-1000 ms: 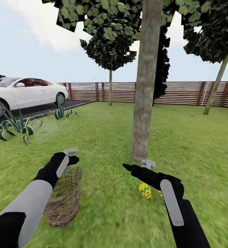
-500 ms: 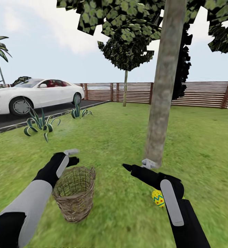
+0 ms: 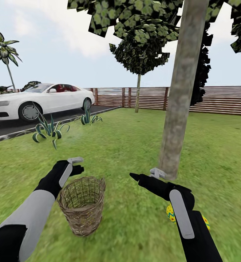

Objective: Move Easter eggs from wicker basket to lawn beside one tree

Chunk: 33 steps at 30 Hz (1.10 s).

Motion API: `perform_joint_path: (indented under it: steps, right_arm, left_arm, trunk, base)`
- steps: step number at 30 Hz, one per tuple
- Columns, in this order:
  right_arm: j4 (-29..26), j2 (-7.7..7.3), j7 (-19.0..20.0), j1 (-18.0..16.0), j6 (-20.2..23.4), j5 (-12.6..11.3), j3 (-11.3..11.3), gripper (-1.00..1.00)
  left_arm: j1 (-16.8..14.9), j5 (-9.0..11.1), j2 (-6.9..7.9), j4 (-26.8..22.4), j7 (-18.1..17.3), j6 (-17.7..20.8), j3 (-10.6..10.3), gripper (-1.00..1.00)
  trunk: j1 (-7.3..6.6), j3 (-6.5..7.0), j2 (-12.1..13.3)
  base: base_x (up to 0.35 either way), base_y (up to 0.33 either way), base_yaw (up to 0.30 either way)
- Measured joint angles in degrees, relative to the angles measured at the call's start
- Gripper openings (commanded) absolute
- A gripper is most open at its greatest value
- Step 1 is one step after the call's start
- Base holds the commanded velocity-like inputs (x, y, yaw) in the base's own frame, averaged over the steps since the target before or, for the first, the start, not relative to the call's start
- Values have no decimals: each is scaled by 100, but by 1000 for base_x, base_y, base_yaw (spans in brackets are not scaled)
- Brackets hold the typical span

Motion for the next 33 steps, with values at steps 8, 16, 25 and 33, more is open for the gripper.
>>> perform_joint_path:
  steps: [8,16,25,33]
  right_arm:
    - [0,0,0,0,0,-6,4,100]
    - [0,1,0,0,0,-6,4,100]
    - [0,0,0,0,0,-5,5,100]
    - [0,0,0,0,0,-6,4,100]
  left_arm:
    - [1,-13,2,-7,-7,1,1,100]
    - [1,-15,3,20,-7,7,1,100]
    - [1,-13,3,8,-8,-5,0,100]
    - [1,-7,21,2,-8,-10,6,100]
  trunk:
    - [-1,0,0]
    - [-1,0,0]
    - [2,0,0]
    - [2,0,0]
  base:
    - [311,0,1]
    - [322,0,0]
    - [128,0,0]
    - [8,0,0]
